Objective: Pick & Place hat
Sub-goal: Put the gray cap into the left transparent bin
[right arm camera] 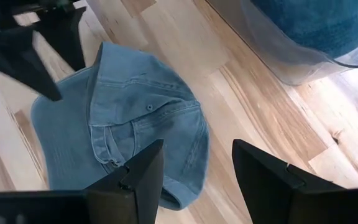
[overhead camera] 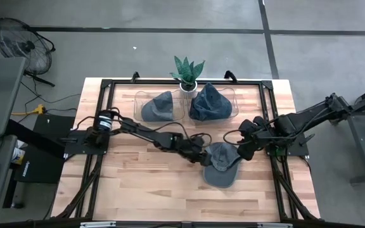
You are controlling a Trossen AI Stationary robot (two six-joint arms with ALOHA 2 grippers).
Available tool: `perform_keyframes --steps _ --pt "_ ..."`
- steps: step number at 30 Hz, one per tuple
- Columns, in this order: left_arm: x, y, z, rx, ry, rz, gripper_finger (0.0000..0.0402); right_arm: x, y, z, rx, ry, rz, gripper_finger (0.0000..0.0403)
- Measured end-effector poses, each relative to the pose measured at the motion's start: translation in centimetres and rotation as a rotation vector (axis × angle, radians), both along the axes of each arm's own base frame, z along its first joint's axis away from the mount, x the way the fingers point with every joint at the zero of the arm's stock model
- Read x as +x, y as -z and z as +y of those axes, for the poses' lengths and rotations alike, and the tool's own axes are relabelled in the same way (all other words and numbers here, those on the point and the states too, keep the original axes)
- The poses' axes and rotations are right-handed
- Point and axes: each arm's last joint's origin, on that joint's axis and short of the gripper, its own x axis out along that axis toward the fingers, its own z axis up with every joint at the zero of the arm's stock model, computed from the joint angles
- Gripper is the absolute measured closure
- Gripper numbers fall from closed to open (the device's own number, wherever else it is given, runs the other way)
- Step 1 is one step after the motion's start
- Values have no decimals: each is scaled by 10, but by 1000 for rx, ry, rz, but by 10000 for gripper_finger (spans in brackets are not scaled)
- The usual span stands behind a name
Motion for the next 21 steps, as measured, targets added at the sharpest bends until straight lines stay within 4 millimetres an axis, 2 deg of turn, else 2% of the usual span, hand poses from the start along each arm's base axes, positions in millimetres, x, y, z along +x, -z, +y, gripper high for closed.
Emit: perform_keyframes --steps 8,17,21 --pt "-1 2 -1 -1 9 45 122 0 0 0 -8 -28 6 220" --pt "-5 5 -12 -14 55 72 123 0 -1 0 -14 -41 5 220" --pt "-5 5 -13 -19 62 74 150 1 -1 1 -15 -51 -5 220"
